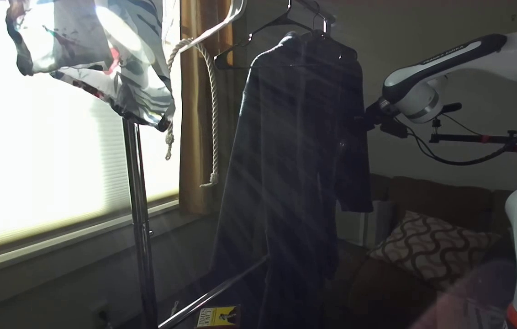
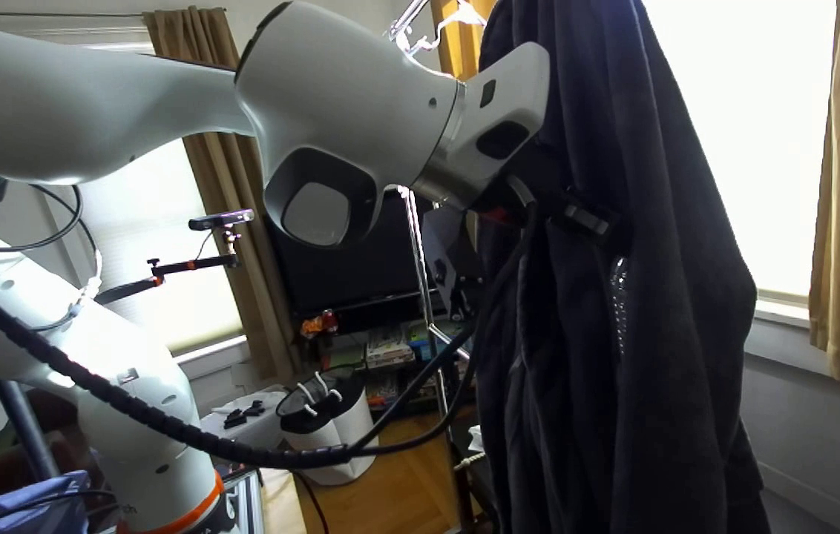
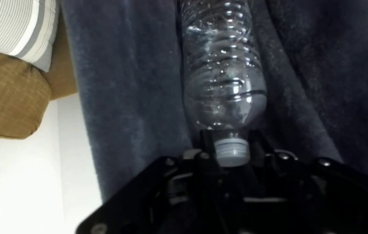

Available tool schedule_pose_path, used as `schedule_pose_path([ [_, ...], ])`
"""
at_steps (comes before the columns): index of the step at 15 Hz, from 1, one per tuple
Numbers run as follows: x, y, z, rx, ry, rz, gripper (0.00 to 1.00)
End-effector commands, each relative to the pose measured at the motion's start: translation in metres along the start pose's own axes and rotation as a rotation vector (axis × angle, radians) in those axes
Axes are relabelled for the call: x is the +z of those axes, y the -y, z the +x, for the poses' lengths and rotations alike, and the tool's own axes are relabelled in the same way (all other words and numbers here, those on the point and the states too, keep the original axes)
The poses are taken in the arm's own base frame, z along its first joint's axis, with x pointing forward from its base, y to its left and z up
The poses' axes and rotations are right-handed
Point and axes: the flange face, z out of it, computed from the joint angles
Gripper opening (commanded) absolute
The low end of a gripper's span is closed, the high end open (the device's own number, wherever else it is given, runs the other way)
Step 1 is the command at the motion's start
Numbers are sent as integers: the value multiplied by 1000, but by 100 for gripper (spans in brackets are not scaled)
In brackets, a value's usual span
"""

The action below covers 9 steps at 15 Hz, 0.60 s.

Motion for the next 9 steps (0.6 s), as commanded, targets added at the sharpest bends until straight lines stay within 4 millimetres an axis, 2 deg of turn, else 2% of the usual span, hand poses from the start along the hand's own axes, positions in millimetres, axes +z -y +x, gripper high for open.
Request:
schedule_pose_path([
  [1,3,-5,6,122,21,74,8],
  [5,16,-18,-7,164,100,56,8],
  [6,8,-15,-5,119,60,41,31],
  [9,12,-17,-9,133,86,39,31],
])
